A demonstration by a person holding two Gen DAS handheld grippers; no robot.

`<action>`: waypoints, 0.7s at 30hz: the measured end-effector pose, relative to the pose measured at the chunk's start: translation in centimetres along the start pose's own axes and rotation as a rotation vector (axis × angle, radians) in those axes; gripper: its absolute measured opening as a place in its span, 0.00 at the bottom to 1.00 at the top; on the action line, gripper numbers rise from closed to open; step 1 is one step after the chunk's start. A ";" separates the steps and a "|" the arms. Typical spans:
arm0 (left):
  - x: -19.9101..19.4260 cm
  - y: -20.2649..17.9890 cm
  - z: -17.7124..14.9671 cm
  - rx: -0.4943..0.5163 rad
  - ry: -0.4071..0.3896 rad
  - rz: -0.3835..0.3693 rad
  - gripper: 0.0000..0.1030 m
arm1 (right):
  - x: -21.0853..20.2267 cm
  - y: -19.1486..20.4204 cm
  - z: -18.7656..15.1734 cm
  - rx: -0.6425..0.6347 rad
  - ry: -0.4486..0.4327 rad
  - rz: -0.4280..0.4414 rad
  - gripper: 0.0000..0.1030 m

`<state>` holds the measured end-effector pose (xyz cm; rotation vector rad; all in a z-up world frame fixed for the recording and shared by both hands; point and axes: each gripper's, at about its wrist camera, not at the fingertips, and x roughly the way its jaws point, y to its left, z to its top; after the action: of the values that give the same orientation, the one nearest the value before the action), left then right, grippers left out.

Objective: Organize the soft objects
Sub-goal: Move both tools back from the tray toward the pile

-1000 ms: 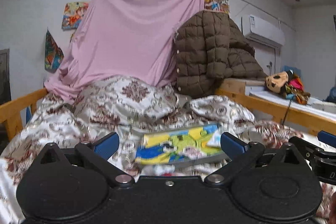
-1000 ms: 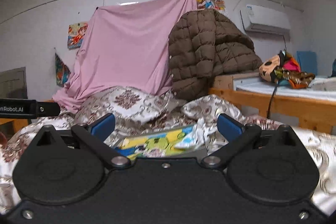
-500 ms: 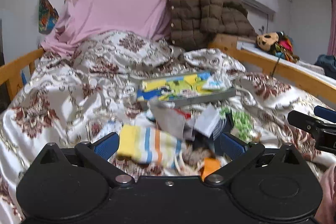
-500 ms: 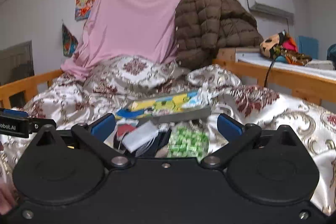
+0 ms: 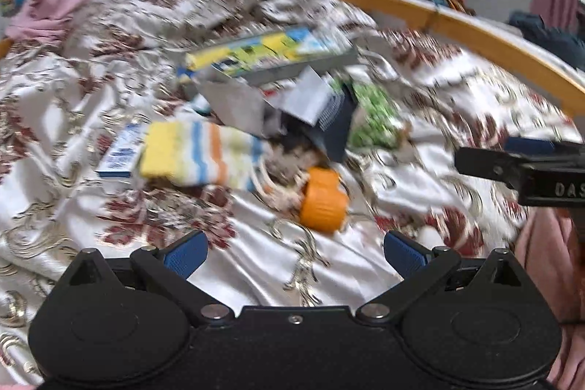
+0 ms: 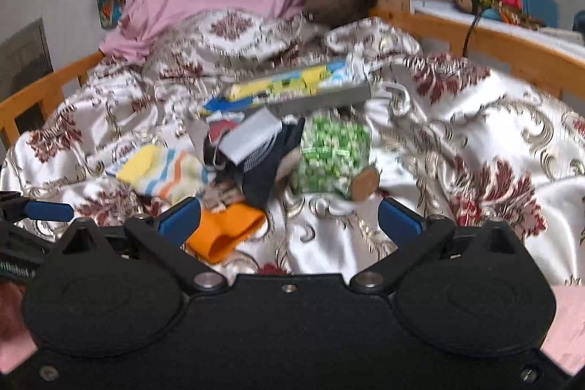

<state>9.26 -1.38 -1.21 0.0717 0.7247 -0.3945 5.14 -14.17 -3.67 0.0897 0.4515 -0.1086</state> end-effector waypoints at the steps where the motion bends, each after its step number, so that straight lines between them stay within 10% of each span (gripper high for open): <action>1: 0.5 -0.1 0.0 0.014 0.014 -0.011 0.99 | 0.3 0.0 0.0 -0.003 0.015 0.000 0.99; 21: 4.0 -1.7 0.1 0.110 0.136 -0.083 0.99 | 2.9 1.0 0.0 -0.019 0.161 0.010 0.99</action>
<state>11.39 -4.29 -3.68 0.1740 0.8415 -0.5129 7.84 -13.39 -4.88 0.0826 0.6128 -0.0877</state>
